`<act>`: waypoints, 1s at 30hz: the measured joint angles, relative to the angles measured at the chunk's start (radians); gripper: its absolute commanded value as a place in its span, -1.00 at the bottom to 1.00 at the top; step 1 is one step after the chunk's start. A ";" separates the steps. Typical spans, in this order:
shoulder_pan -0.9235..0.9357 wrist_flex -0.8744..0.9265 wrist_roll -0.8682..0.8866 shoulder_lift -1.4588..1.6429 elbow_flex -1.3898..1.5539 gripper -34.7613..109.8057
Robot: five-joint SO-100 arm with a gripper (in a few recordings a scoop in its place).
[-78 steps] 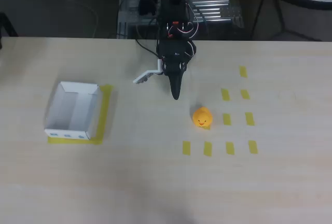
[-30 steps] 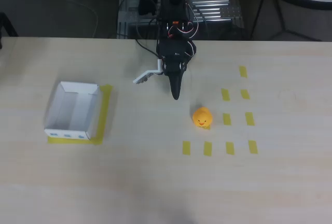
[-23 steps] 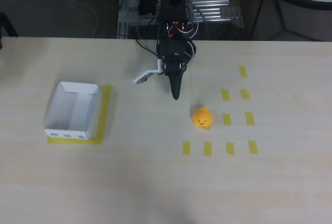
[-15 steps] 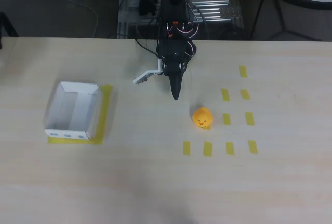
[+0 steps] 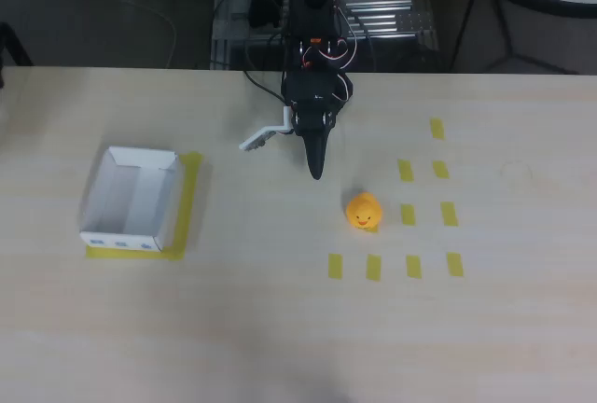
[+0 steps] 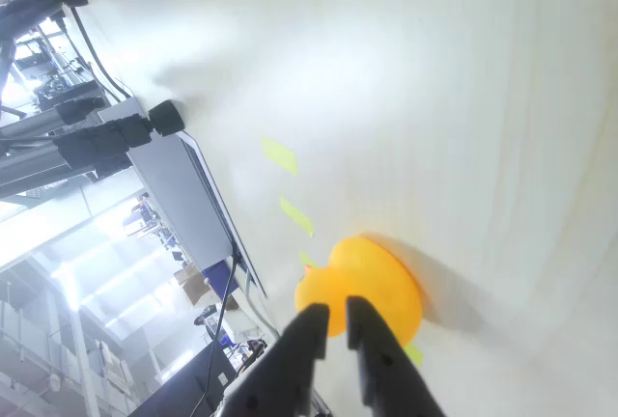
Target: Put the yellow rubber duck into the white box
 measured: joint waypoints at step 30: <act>-0.015 0.333 -0.451 -0.973 -1.017 -0.24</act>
